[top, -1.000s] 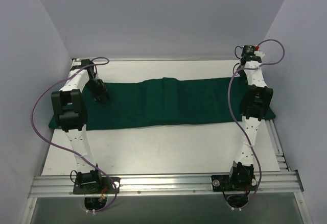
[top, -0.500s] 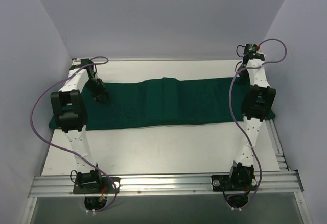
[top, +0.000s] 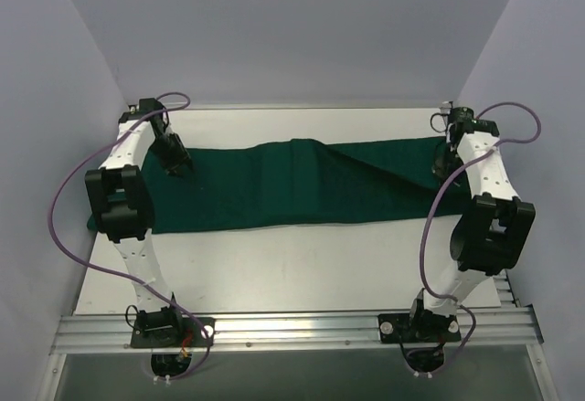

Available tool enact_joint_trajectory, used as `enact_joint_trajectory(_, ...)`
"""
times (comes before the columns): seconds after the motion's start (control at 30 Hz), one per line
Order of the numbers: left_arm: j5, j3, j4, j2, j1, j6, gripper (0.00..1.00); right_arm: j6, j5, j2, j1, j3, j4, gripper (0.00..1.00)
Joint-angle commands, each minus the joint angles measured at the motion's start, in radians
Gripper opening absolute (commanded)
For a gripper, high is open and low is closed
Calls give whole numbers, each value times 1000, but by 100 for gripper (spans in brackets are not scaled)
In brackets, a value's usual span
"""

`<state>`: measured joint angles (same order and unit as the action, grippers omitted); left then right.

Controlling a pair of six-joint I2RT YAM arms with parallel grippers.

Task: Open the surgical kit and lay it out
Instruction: Open the surgical kit at the center of the board.

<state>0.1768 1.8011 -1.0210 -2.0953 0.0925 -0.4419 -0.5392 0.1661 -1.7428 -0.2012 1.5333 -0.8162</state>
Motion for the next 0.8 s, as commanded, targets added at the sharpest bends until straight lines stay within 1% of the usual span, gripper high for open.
enact_joint_trajectory(0.0,9,32,-21,67,1,-11,41,-53,27,101,0,-213,-167,0)
enact_joint_trajectory(0.1,9,32,-30,69,4,-12,41,-77,6,178,-18,-343,-204,0)
enact_joint_trajectory(0.13,6,32,-33,67,4,-12,41,-79,-2,190,-26,-413,-221,0)
enact_joint_trajectory(0.23,3,37,-39,64,9,-14,41,-84,-11,236,-27,-476,-235,0)
enact_joint_trajectory(0.37,1,66,-51,50,10,-8,42,-59,15,255,-35,-432,-248,0)
enact_joint_trajectory(0.43,22,84,-45,41,10,6,46,-30,18,238,-37,-426,-261,0)
enact_joint_trajectory(0.53,85,105,-13,26,0,12,54,-16,13,238,-43,-458,-244,0)
enact_joint_trajectory(0.6,128,127,16,14,-13,11,55,-12,-6,226,-46,-470,-207,0)
enact_joint_trajectory(0.63,147,148,63,9,-19,12,57,-4,-49,223,-47,-469,-181,0)
enact_joint_trajectory(0.67,167,167,82,1,-28,14,57,-7,-59,218,-47,-466,-179,0)
enact_joint_trajectory(0.77,196,277,97,-83,-69,-10,59,13,-73,194,-46,-446,-179,0)
